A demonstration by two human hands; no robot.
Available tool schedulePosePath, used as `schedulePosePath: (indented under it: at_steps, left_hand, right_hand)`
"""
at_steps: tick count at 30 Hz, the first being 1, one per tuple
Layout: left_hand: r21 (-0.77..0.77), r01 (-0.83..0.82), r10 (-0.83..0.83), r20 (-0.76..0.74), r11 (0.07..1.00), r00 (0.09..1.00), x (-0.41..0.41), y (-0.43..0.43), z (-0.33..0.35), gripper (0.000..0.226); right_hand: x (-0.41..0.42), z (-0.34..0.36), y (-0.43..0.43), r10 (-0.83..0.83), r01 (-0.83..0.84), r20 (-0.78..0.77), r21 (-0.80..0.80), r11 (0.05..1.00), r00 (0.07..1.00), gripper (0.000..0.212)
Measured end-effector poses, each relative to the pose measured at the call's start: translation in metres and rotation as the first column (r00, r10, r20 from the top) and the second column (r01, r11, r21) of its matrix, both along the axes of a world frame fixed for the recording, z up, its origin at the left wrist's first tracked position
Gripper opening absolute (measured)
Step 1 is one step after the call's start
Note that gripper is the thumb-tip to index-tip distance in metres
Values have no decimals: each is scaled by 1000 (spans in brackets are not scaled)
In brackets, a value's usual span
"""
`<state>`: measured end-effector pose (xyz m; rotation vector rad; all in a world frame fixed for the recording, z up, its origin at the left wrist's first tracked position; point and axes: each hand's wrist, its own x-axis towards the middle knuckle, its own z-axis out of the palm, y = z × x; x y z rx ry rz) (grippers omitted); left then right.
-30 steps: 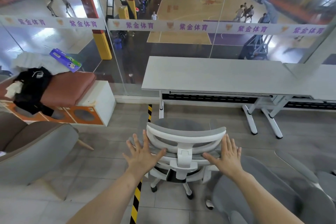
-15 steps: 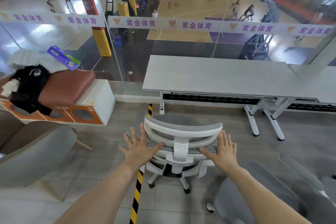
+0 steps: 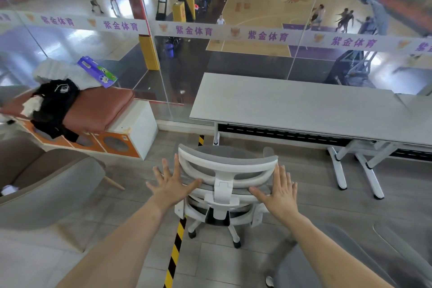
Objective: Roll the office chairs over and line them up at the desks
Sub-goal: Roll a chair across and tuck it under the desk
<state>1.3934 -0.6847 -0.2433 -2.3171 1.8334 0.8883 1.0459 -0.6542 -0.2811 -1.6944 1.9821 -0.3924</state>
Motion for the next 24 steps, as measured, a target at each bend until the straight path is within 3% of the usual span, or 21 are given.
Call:
schedulePosePath:
  at_steps: [24]
  left_hand:
    - [-18,30,-30,-21,999,999,6,-56,-8,126]
  right_hand:
    - [4,-3,-51,-44,44,-15,14,999,999,122]
